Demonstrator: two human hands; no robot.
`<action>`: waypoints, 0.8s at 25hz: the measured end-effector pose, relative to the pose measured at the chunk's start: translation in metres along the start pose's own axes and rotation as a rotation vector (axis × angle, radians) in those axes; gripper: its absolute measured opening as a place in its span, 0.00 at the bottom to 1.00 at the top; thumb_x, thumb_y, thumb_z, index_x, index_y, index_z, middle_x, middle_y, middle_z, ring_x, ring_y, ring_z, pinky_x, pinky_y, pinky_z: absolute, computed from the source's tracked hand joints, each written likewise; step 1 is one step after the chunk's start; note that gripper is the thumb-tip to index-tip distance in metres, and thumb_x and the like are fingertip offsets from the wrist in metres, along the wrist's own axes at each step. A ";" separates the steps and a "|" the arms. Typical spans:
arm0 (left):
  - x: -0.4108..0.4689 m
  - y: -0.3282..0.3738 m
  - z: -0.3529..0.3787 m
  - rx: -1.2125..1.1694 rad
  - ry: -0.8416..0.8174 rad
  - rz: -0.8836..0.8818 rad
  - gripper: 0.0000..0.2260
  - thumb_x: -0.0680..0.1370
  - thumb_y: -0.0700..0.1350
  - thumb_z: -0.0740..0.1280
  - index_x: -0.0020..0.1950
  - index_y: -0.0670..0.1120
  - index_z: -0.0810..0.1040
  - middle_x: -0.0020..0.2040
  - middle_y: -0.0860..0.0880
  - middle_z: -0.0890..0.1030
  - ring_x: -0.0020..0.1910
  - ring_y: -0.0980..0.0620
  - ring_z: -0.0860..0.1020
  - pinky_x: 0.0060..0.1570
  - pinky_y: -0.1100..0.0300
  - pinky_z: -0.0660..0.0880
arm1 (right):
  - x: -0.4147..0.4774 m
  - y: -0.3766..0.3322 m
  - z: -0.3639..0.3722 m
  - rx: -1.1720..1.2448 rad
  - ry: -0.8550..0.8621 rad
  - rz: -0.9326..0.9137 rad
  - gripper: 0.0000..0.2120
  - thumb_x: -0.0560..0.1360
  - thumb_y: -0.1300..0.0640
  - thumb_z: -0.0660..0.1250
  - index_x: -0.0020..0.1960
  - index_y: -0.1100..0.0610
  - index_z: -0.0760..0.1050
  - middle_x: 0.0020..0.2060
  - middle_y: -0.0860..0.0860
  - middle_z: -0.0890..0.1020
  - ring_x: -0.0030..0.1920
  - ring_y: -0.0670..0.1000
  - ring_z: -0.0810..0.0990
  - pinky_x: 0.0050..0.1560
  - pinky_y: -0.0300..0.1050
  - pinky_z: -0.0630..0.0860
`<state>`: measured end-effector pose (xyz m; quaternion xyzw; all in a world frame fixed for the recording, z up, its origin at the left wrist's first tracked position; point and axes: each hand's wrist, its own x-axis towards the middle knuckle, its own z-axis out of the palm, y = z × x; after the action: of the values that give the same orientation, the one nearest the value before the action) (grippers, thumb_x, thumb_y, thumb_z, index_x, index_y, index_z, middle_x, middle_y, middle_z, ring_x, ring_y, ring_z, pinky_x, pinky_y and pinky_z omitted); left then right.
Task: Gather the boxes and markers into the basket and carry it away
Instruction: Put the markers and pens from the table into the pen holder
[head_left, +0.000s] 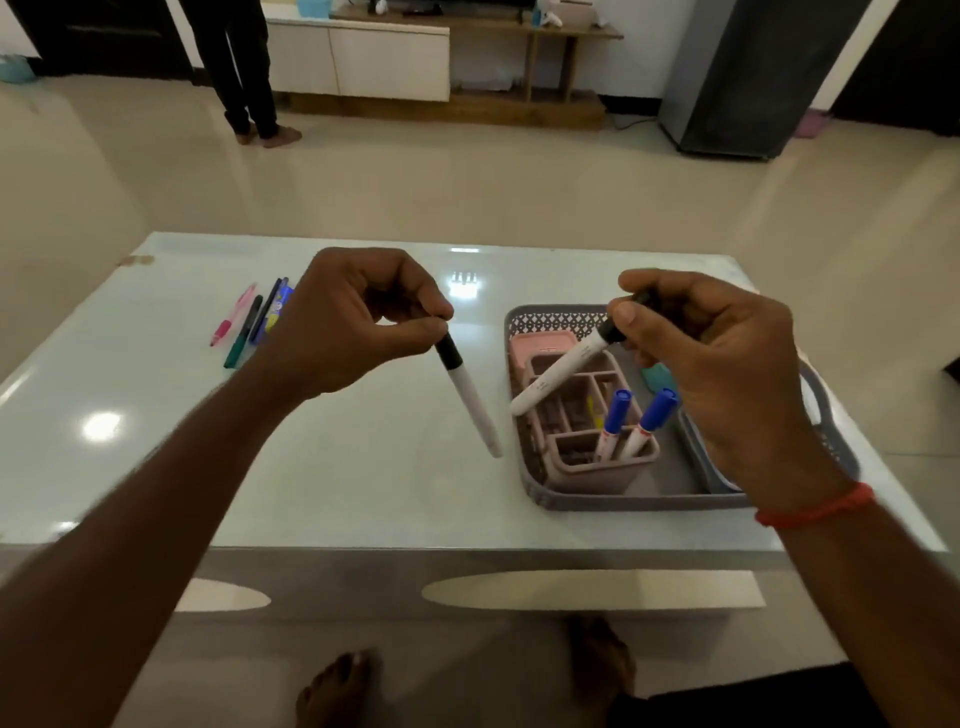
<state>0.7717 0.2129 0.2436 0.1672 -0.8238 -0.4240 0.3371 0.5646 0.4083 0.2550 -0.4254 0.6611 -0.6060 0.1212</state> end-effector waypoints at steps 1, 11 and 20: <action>0.002 0.007 0.008 -0.050 0.008 0.021 0.07 0.71 0.31 0.75 0.43 0.42 0.82 0.43 0.43 0.85 0.44 0.41 0.84 0.48 0.53 0.82 | 0.003 0.002 -0.007 -0.014 0.029 0.001 0.14 0.74 0.59 0.71 0.60 0.59 0.80 0.47 0.51 0.86 0.46 0.48 0.86 0.46 0.38 0.81; 0.009 0.011 0.077 0.018 -0.044 0.151 0.05 0.73 0.38 0.76 0.45 0.45 0.82 0.44 0.45 0.85 0.42 0.46 0.84 0.45 0.49 0.82 | 0.004 0.021 -0.015 -0.197 -0.114 -0.073 0.15 0.74 0.58 0.72 0.60 0.57 0.79 0.46 0.45 0.84 0.46 0.42 0.85 0.52 0.35 0.79; 0.012 0.013 0.088 0.137 -0.096 0.193 0.04 0.73 0.39 0.76 0.45 0.43 0.83 0.43 0.48 0.85 0.39 0.51 0.83 0.43 0.63 0.79 | 0.008 0.025 -0.023 -0.234 0.001 -0.282 0.16 0.76 0.57 0.70 0.62 0.60 0.77 0.51 0.39 0.79 0.47 0.30 0.80 0.51 0.27 0.76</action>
<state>0.7015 0.2655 0.2231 0.0892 -0.8782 -0.3399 0.3244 0.5338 0.4165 0.2410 -0.5249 0.6608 -0.5362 -0.0157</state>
